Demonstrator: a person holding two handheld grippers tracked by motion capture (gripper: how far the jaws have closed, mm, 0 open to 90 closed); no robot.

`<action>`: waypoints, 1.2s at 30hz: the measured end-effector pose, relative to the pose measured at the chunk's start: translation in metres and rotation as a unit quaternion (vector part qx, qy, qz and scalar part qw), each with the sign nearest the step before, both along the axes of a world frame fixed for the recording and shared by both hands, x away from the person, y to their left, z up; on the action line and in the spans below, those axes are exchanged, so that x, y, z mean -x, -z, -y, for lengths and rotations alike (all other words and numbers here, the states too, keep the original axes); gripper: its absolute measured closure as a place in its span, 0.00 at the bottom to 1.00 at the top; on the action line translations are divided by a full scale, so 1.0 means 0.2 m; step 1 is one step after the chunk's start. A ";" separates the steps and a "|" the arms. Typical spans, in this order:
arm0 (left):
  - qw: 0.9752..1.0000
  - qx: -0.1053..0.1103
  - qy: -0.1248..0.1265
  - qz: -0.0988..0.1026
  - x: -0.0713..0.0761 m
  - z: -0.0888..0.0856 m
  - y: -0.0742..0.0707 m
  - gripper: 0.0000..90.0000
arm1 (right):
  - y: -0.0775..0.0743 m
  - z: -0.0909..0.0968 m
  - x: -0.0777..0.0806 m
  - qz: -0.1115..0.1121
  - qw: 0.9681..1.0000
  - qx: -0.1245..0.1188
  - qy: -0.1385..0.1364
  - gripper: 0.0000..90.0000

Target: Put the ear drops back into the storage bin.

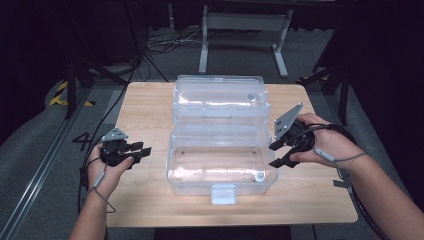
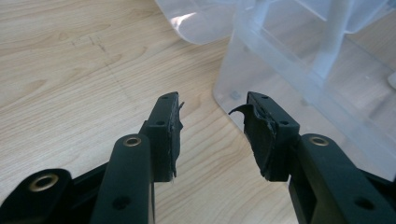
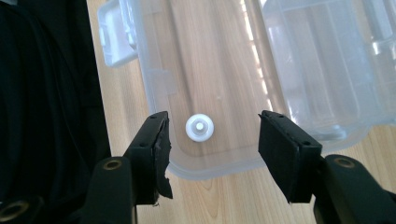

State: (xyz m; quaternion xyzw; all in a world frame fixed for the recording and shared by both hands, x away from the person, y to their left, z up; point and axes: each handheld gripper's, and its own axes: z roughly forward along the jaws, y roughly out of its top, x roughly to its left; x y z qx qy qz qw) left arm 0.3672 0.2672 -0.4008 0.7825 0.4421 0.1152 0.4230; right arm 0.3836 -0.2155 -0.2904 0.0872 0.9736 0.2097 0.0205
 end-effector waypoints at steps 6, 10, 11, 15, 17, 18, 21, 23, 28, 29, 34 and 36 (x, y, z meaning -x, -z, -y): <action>1.000 0.011 0.023 0.010 0.05 0.03 -0.07 0.62 | -0.02 -0.02 -0.01 0.003 1.000 -0.004 -0.006 0.49; 0.999 0.006 0.041 0.017 0.10 0.06 -0.12 0.60 | -0.03 -0.05 -0.03 0.005 1.000 -0.016 -0.013 0.50; 0.999 0.006 0.048 0.018 0.11 0.07 -0.13 0.60 | -0.04 -0.06 -0.04 0.007 1.000 -0.021 -0.015 0.50; 0.997 0.012 0.073 0.020 0.15 0.11 -0.16 0.59 | -0.06 -0.09 -0.06 0.006 0.999 -0.034 -0.018 0.50; 0.995 0.019 0.100 0.021 0.18 0.15 -0.19 0.59 | -0.07 -0.10 -0.07 0.009 0.999 -0.036 -0.021 0.50; 0.995 0.019 0.100 0.021 0.18 0.15 -0.19 0.59 | -0.07 -0.10 -0.07 0.009 0.999 -0.036 -0.021 0.50; 0.992 0.020 0.125 0.024 0.20 0.19 -0.22 0.58 | -0.08 -0.12 -0.08 0.008 0.999 -0.037 -0.021 0.50; 0.989 0.022 0.143 0.025 0.22 0.22 -0.24 0.57 | -0.08 -0.12 -0.08 0.008 0.999 -0.042 -0.021 0.50; 0.984 0.004 0.178 0.022 0.23 0.32 -0.25 0.56 | -0.08 -0.13 -0.09 0.009 0.999 -0.044 -0.024 0.50; 0.981 -0.006 0.191 0.019 0.24 0.35 -0.24 0.55 | -0.07 -0.12 -0.09 0.009 0.999 -0.049 -0.021 0.50; 0.975 -0.036 0.217 0.012 0.24 0.43 -0.22 0.53 | -0.07 -0.11 -0.10 0.008 0.999 -0.048 -0.021 0.50; 0.975 -0.037 0.219 0.010 0.24 0.44 -0.21 0.51 | -0.07 -0.11 -0.10 0.007 0.999 -0.049 -0.019 0.50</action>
